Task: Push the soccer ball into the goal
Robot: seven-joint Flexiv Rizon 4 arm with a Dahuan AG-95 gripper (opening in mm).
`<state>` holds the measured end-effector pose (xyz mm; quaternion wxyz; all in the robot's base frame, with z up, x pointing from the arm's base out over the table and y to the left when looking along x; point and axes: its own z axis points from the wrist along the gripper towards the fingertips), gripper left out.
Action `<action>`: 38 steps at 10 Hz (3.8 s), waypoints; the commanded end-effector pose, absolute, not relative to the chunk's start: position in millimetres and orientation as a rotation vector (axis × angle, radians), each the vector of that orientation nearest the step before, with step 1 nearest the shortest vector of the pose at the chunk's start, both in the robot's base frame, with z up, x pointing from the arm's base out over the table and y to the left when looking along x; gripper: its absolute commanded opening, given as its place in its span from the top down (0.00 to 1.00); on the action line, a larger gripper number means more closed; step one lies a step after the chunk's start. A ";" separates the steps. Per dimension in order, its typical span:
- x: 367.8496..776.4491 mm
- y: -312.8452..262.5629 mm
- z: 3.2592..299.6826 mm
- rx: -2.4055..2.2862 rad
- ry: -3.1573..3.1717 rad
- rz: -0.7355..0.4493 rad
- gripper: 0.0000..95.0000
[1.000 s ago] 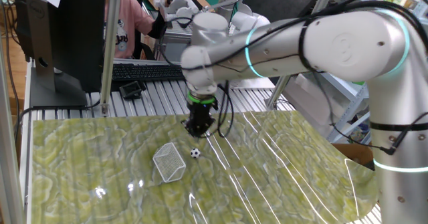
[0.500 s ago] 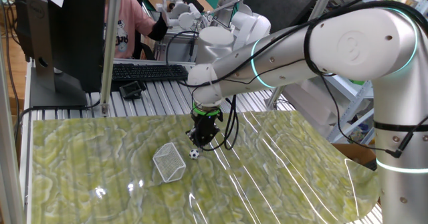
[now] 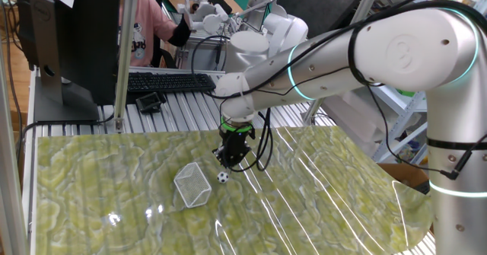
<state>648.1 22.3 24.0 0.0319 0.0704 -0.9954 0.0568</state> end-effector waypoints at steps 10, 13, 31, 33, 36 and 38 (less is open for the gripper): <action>625.9 23.7 9.4 0.146 -3.020 0.175 1.00; 622.1 23.6 7.1 0.145 -3.003 0.171 1.00; 579.1 27.9 21.8 0.078 -2.983 0.073 1.00; 574.9 31.5 24.8 0.066 -2.976 0.076 1.00; 565.2 30.0 21.6 0.051 -2.977 0.050 1.00; 562.7 30.0 21.1 0.053 -2.978 0.049 1.00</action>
